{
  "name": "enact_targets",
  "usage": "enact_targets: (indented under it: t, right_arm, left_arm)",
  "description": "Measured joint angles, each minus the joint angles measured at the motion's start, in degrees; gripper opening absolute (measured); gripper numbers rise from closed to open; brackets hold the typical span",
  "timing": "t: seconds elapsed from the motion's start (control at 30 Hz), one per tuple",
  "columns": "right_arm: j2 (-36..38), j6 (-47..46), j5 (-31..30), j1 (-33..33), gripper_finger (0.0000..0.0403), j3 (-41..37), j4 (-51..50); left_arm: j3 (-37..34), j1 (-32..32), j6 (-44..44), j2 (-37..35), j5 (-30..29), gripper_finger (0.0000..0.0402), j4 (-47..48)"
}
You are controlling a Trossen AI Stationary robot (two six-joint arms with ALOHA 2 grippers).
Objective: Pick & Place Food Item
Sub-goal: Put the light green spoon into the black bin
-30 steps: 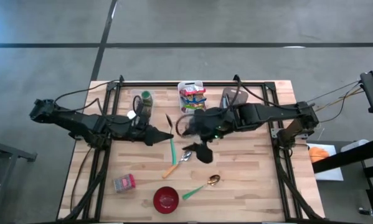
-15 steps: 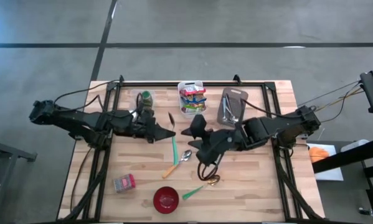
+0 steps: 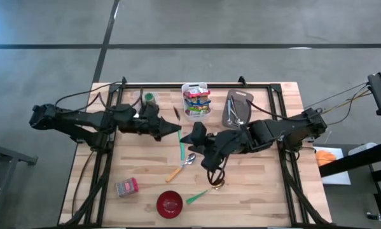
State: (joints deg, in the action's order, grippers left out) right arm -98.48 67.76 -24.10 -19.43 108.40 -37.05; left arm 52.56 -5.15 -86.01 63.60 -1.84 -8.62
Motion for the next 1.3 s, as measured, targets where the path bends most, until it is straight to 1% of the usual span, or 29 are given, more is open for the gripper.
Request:
enact_targets:
  t: [0.13, 0.33, 0.47, 0.57, 0.73, 0.77, 0.9, 0.93, 1.0, 1.17, 1.3]
  right_arm:
    - [0.0, 0.52, 1.87, 0.61, 0.0259, 0.0, 0.3]
    - [-0.83, 2.76, 1.98, 0.68, 0.0201, -0.17, 0.96]
    - [-1.68, 2.78, 1.18, 0.66, 0.0164, -0.2, 0.99]
    - [-1.79, 2.89, -0.86, 0.56, 0.013, -0.18, 1.33]
    - [-1.77, 2.91, -1.99, 0.56, 0.0051, -0.06, 2.07]
    - [-1.77, 2.93, -2.03, 0.56, 0.0044, 0.06, 1.93]
    - [-1.77, 1.02, -1.87, 0.56, 0.0044, 0.99, 1.77]
    - [-1.79, -0.3, -1.87, 0.56, 0.0044, 1.17, 1.84]
    - [-1.79, -4.18, -1.88, 0.57, 0.0044, 1.68, 1.52]
    - [-1.67, -12.73, -1.62, 0.56, 0.0035, 3.55, 0.76]
    - [-1.66, -19.13, -1.51, 0.56, 0.0031, 5.34, 0.22]
  left_arm:
    - [0.04, 0.04, -0.33, 1.09, 1.35, 0.0013, -3.18]
    - [0.56, 0.04, -2.24, 4.96, 5.01, 0.0013, -8.5]
    - [2.29, 0.11, -1.42, 6.42, 7.82, 0.0013, -9.1]
    - [2.73, 0.32, -0.89, 6.4, 8.2, 0.0013, -8.53]
    - [2.54, 0.59, -1.44, 6.12, 8.6, 0.0013, -8.11]
    - [2.54, 0.59, -1.55, 6.2, 8.71, 0.0013, -7.84]
    - [2.56, 0.66, -1.69, 6.42, 8.91, 0.0013, -8.15]
    - [2.56, 0.73, -1.68, 6.42, 8.94, 0.0017, -8.14]
    - [2.54, 0.81, -1.13, 6.42, 8.95, 0.0038, -8.32]
    - [3.45, 0.76, 3.14, 6.39, 9.37, 0.0113, -8.48]
    - [3.94, 0.76, 5.99, 6.29, 9.3, 0.0162, -8.65]
